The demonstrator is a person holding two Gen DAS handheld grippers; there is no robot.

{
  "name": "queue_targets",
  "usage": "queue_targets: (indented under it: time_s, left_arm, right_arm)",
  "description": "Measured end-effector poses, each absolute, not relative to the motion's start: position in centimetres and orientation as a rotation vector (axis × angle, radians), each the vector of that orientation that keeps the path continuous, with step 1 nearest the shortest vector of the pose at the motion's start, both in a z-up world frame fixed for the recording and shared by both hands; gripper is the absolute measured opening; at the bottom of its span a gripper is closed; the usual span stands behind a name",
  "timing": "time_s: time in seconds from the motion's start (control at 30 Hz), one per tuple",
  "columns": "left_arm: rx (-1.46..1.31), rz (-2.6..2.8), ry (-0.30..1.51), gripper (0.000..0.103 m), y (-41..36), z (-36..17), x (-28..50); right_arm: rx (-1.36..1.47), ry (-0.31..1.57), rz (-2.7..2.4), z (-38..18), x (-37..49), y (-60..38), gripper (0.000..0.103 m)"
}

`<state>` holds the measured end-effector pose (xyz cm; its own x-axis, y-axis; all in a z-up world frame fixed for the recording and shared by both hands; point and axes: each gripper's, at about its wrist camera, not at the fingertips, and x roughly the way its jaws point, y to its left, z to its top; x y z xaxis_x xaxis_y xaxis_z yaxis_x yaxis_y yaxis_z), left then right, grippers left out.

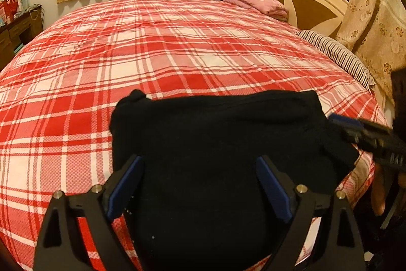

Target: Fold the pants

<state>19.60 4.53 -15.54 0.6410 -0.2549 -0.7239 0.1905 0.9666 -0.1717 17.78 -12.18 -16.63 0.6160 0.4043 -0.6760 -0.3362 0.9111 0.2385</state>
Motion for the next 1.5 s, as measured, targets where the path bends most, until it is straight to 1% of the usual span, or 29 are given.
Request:
queue_targets:
  time_s: [0.07,0.17,0.3,0.43,0.53,0.63,0.7,0.77,0.83,1.0,1.17,1.37,1.5]
  left_arm:
    - [-0.083,-0.249,0.834,0.093,4.5,-15.5,19.5]
    - [-0.078,-0.233,0.84,0.093,4.4,-15.7,19.3]
    - [-0.086,-0.247,0.819,0.093,3.9,-14.9,18.5]
    - [-0.07,-0.294,0.785,0.094,2.0,-13.9,17.7]
    - [-0.041,-0.345,0.79,0.098,-0.6,-14.3,17.7]
    - [-0.011,-0.385,0.813,0.098,-2.8,-15.2,17.7]
    - [0.038,-0.407,0.828,0.099,-4.4,-16.1,17.4]
    - [0.116,-0.39,0.826,0.103,-5.8,-17.0,17.2]
    - [0.133,-0.388,0.819,0.103,-5.9,-17.0,17.0]
    - [0.06,-0.366,0.799,0.103,-3.4,-15.1,16.3]
    - [0.022,-0.234,0.721,0.103,2.3,-13.0,15.8]
    - [-0.105,-0.128,0.773,0.103,9.4,-14.5,16.7]
    - [-0.162,-0.136,0.805,0.103,10.8,-15.8,17.1]
  right_arm:
    - [0.047,0.838,0.41,-17.7,17.1,-12.1,0.054]
    - [-0.001,0.811,0.402,-18.4,16.4,-11.9,0.054]
    - [0.049,0.811,0.428,-17.5,16.4,-12.4,0.054]
    - [0.101,0.734,0.45,-15.3,17.1,-13.6,0.054]
    - [0.126,0.707,0.506,-14.6,18.8,-13.8,0.054]
    - [0.158,0.771,0.526,-15.8,21.2,-13.7,0.054]
    - [0.137,0.875,0.475,-18.0,22.8,-13.4,0.054]
    - [0.13,0.84,0.487,-18.2,22.5,-13.5,0.054]
    - [0.123,0.832,0.488,-17.9,21.8,-13.7,0.054]
    - [0.176,0.8,0.422,-17.1,20.2,-16.3,0.054]
    - [0.21,0.845,0.395,-17.8,19.5,-18.1,0.054]
    - [0.241,0.903,0.423,-19.0,19.6,-18.2,0.054]
    - [0.251,0.922,0.412,-19.5,19.6,-18.3,0.056]
